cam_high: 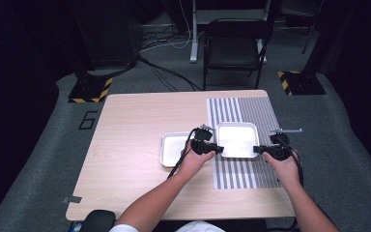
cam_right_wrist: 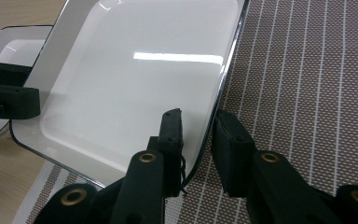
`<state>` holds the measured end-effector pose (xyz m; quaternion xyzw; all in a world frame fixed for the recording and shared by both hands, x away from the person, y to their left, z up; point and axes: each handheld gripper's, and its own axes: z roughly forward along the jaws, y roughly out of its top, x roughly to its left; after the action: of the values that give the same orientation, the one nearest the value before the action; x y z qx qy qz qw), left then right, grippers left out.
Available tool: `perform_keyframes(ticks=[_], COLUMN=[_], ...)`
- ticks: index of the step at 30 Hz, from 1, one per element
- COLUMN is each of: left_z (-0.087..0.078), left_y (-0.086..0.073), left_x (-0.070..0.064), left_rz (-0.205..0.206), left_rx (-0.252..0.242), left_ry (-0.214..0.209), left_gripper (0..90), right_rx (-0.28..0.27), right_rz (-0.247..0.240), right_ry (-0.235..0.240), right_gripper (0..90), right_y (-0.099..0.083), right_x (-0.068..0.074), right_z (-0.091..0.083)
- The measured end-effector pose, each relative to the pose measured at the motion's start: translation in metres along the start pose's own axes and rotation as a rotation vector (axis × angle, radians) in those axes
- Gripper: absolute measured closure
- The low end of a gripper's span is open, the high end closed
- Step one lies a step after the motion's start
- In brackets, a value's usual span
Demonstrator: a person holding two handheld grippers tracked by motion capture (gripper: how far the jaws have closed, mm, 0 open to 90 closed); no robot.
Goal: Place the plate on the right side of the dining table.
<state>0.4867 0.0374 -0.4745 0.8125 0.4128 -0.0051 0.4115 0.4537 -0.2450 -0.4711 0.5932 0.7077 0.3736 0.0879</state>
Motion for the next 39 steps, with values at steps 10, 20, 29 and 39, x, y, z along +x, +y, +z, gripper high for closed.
perform_keyframes(ticks=[10, 20, 29, 39], left_z=[0.006, 0.014, 0.021, 0.025], left_y=[0.010, 0.012, 0.014, 0.015], left_x=[0.002, 0.003, 0.007, 0.010], left_rz=[0.005, -0.023, -0.027, -0.032], left_rx=[-0.001, -0.014, -0.010, -0.019], left_ry=[0.007, 0.007, 0.010, 0.017], left_gripper=[64.8, 65.2, 65.5, 65.8], right_rx=[-0.009, -0.010, -0.015, -0.020], right_rz=[0.001, 0.010, 0.015, 0.016], right_ry=[-0.023, -0.032, -0.041, -0.047], right_gripper=[73.4, 73.4, 73.5, 73.6], right_y=[0.011, 0.014, 0.016, 0.018], right_x=[-0.005, -0.010, -0.016, -0.019], right_z=[0.003, 0.006, 0.013, 0.016])
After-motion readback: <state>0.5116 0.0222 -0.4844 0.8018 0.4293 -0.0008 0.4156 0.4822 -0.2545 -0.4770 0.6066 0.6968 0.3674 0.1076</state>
